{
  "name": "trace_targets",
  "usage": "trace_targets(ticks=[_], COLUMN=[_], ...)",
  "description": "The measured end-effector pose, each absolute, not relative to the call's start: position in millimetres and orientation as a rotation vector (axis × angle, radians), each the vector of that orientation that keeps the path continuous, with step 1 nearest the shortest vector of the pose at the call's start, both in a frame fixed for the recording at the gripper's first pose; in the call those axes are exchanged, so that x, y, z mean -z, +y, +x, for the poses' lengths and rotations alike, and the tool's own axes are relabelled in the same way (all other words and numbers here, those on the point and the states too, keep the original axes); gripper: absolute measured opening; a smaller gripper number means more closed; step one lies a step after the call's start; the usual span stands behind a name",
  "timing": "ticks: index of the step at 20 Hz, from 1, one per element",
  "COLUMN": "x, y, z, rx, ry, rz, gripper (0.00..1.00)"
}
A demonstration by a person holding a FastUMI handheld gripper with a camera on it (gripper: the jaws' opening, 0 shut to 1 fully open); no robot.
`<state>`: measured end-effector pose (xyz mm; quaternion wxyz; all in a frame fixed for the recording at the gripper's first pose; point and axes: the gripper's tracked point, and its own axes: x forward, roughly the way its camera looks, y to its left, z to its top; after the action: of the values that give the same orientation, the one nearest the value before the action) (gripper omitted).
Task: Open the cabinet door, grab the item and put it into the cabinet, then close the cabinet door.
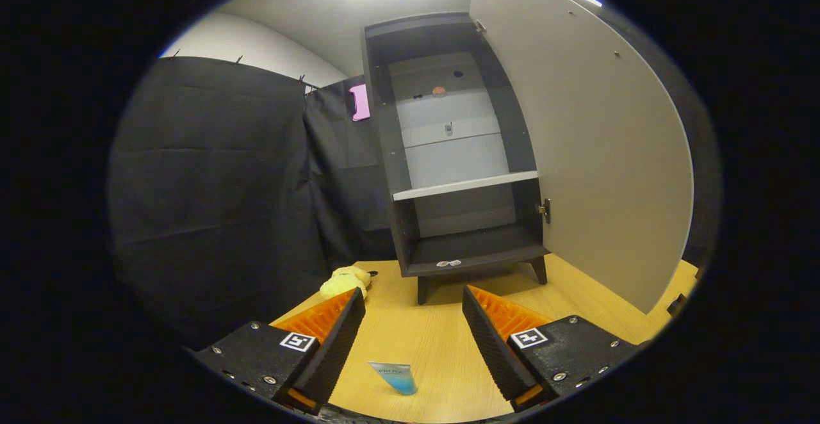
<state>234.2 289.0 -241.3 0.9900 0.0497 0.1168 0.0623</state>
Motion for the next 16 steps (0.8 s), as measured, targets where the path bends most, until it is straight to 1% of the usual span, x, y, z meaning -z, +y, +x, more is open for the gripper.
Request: trace_targets(ticks=[7, 16], x=[308.9, 395.1], y=[324.1, 325.4], z=[232.4, 226.6], rx=[-0.154, -0.089], ry=[0.364, 0.557], rz=[0.073, 0.021], gripper=[0.94, 0.93])
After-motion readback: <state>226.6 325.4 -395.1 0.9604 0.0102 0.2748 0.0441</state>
